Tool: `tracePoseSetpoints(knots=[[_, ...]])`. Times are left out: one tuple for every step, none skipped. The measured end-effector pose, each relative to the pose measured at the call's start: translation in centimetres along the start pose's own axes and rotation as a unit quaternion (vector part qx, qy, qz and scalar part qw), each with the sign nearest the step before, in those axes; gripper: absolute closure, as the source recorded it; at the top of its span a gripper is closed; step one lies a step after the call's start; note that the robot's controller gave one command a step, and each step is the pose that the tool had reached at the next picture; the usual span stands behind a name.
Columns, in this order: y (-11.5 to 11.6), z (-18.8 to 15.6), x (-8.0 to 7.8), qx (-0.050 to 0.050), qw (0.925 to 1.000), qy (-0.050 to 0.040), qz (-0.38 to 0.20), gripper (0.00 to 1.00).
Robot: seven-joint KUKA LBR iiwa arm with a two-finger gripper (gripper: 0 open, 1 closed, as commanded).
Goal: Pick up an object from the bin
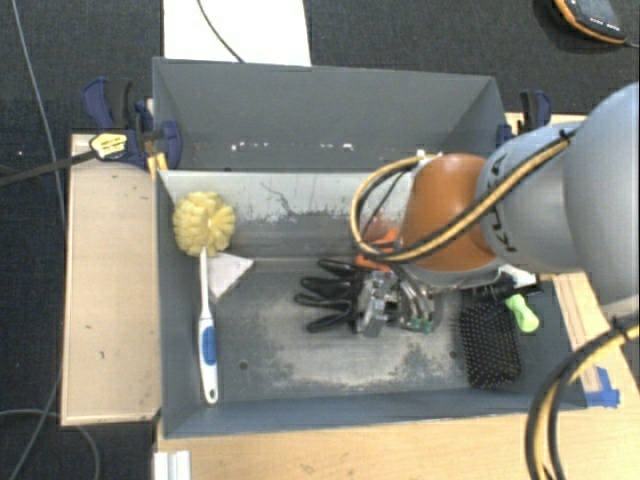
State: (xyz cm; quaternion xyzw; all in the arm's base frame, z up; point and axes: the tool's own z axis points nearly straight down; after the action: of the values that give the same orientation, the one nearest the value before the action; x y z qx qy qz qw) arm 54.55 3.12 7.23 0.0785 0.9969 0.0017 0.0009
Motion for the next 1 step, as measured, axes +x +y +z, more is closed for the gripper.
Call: tracePoseSetpoints(knots=[[0.00, 0.00, 0.00, 0.000, 1.0000, 0.0000, 0.000, 1.00]])
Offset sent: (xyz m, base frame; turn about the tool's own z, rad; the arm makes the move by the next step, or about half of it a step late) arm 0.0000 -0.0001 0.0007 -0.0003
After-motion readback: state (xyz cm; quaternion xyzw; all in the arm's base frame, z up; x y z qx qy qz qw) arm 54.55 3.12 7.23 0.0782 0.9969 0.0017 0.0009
